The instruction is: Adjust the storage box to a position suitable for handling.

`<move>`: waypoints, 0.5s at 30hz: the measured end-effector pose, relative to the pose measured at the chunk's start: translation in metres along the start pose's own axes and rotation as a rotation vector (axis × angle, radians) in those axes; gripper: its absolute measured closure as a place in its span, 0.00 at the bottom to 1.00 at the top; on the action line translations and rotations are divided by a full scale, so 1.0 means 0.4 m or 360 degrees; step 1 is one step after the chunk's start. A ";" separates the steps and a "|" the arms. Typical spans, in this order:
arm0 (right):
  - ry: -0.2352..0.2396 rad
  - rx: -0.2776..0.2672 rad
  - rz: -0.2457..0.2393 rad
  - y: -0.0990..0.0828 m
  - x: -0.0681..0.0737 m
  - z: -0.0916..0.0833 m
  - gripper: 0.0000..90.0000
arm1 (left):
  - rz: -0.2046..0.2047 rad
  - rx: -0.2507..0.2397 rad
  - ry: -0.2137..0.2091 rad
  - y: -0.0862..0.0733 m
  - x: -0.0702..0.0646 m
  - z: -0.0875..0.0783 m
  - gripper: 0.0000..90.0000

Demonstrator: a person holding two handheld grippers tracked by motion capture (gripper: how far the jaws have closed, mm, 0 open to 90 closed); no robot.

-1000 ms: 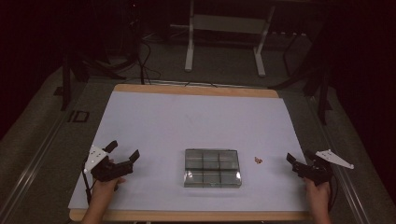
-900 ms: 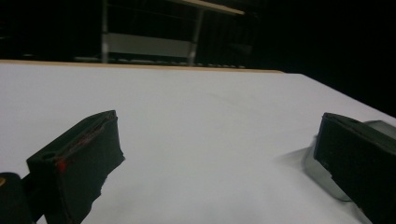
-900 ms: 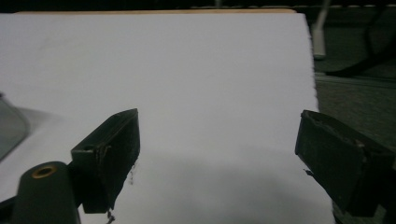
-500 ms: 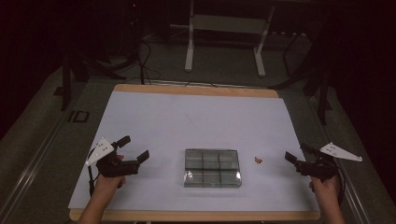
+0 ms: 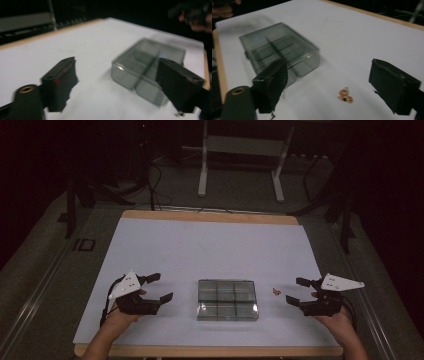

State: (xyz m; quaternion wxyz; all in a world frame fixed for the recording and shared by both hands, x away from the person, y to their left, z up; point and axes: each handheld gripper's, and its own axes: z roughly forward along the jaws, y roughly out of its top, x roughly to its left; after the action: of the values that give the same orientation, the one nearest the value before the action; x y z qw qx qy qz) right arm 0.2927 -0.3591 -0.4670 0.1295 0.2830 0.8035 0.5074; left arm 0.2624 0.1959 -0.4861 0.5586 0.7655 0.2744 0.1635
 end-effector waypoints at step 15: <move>0.0291 0.0179 -0.0188 -0.015 0.041 0.084 0.70 | 0.0178 0.0276 -0.0280 0.000 -0.035 0.063 0.59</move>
State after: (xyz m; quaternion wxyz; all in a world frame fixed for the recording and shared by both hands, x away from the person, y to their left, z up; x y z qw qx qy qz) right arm 0.2943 -0.3266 -0.4862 0.0693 0.1946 0.8544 0.4768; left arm 0.2653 0.1684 -0.4934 0.5022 0.8364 0.1943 0.1023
